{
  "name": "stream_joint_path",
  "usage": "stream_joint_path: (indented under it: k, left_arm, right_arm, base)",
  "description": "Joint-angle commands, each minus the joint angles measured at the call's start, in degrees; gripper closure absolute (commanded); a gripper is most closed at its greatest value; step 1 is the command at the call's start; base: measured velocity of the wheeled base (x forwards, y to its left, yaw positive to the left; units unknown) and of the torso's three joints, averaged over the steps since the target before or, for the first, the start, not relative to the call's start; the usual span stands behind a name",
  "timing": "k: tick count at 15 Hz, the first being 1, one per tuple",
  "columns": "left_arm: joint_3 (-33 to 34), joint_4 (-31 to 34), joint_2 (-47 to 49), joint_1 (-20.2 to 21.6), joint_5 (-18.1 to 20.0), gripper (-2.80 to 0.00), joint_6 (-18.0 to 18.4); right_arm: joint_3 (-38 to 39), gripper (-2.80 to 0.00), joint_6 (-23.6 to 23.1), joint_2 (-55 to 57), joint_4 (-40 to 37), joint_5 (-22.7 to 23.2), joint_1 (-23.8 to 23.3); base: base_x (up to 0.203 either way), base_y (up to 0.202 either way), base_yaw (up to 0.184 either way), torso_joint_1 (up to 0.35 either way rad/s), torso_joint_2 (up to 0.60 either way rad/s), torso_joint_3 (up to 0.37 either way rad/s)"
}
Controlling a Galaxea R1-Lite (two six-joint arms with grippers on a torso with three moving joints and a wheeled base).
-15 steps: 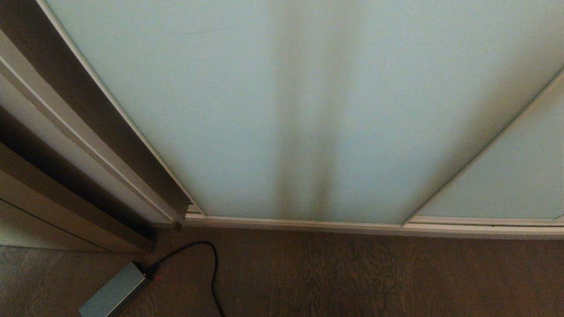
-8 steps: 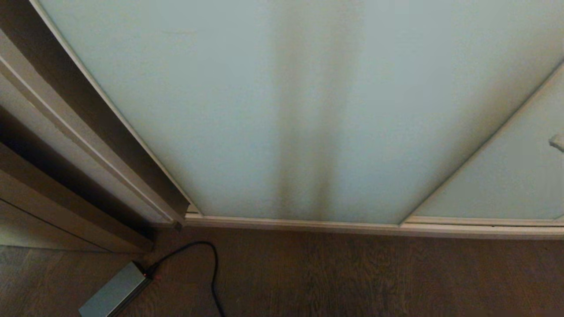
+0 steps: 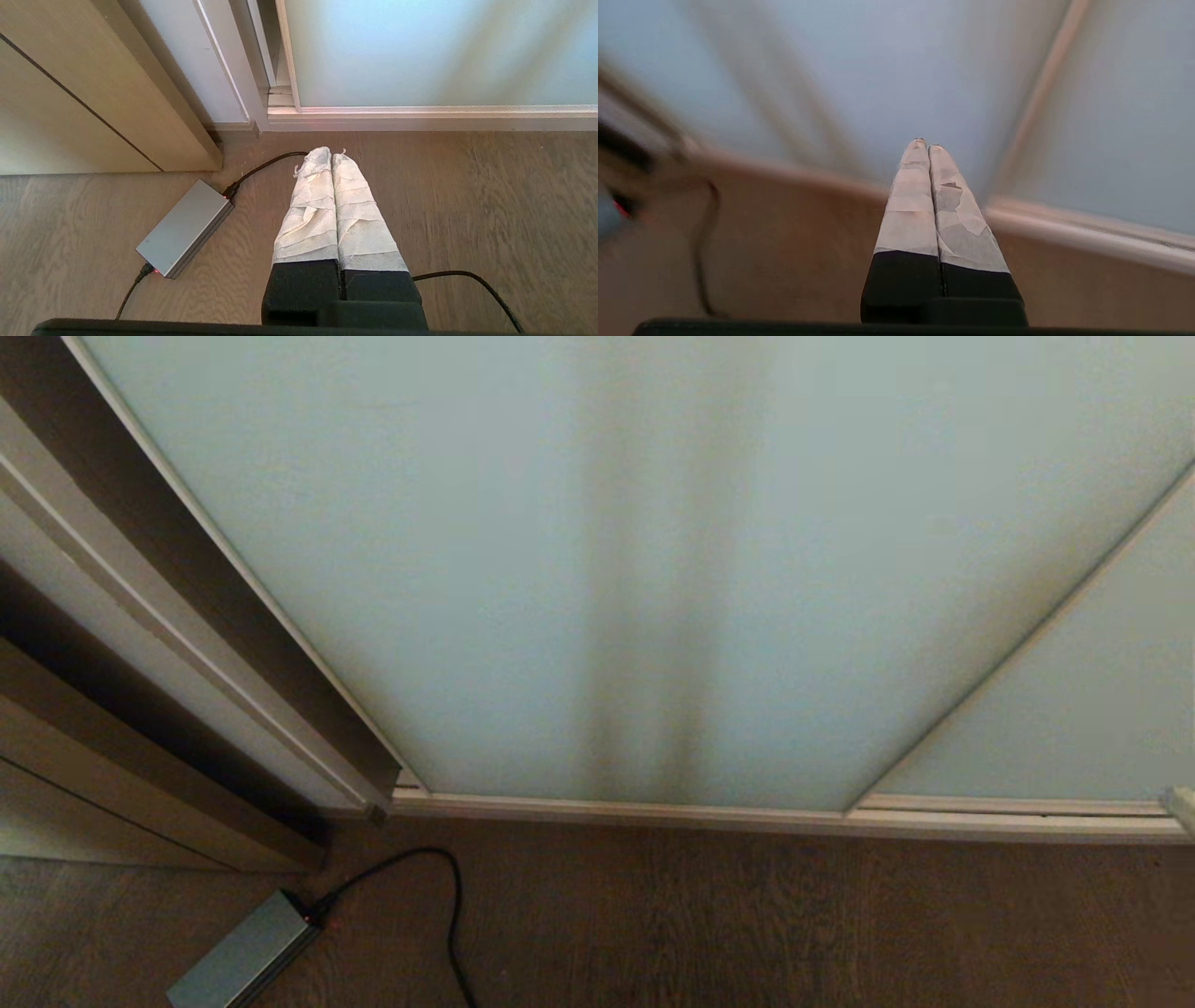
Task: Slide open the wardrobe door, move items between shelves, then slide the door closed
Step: Close the door
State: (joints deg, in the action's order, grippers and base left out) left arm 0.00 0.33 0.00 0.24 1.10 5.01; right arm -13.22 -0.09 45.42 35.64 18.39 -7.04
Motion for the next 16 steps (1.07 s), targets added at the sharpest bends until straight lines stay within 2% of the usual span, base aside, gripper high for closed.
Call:
stream_joint_path:
  k: [1, 3, 5, 6, 9, 12, 14, 16]
  left_arm:
    - [0.00, 0.02, 0.09, 0.02, -0.04, 0.00, 0.00]
    - [0.00, 0.02, 0.09, 0.02, 0.04, 0.00, 0.00]
    - [0.00, 0.02, 0.09, 0.02, -0.04, 0.00, 0.09]
    - [0.00, 0.02, 0.06, 0.02, -0.01, 0.00, 0.09]
    - [0.00, 0.02, 0.09, 0.02, 0.03, 0.00, 0.09]
    - [0.00, 0.07, 0.09, 0.02, 0.05, 0.00, 0.09]
    - [0.00, 0.02, 0.09, 0.02, 0.05, 0.00, 0.09]
    - [0.00, 0.02, 0.09, 0.02, 0.05, 0.00, 0.09]
  right_arm:
    - [9.02, 0.00, -2.16, -14.15, -0.85, -2.20, 1.78]
    - [11.58, 0.00, -3.11, -23.23, -7.87, -3.44, 2.16]
    - [12.67, 0.00, -3.36, -29.20, -20.91, -4.12, 2.22]
    - [13.04, 0.00, -3.02, -29.60, -25.14, -6.18, 2.25]
    - [13.25, 0.00, -1.86, -34.36, -33.13, -17.33, 4.96]
    - [13.27, 0.00, -2.25, -44.78, -35.33, -18.29, 6.36]
    - [13.29, 0.00, 1.18, -45.62, -35.75, -18.93, 6.83]
    - [13.22, 0.00, 1.68, -45.60, -35.64, -19.01, 6.86]
  base:
    - [0.000, 0.000, 0.000, 0.000, 0.00, 0.000]
    - [0.000, 0.000, 0.000, 0.000, 0.00, 0.000]
    - [0.000, 0.000, 0.000, 0.000, 0.00, 0.000]
    - [0.000, 0.000, 0.000, 0.000, 0.00, 0.000]
    - [0.000, 0.000, 0.000, 0.000, 0.00, 0.000]
    - [0.000, 0.000, 0.000, 0.000, 0.00, 0.000]
    - [0.000, 0.000, 0.000, 0.000, 0.00, 0.000]
    - [0.000, 0.000, 0.000, 0.000, 0.00, 0.000]
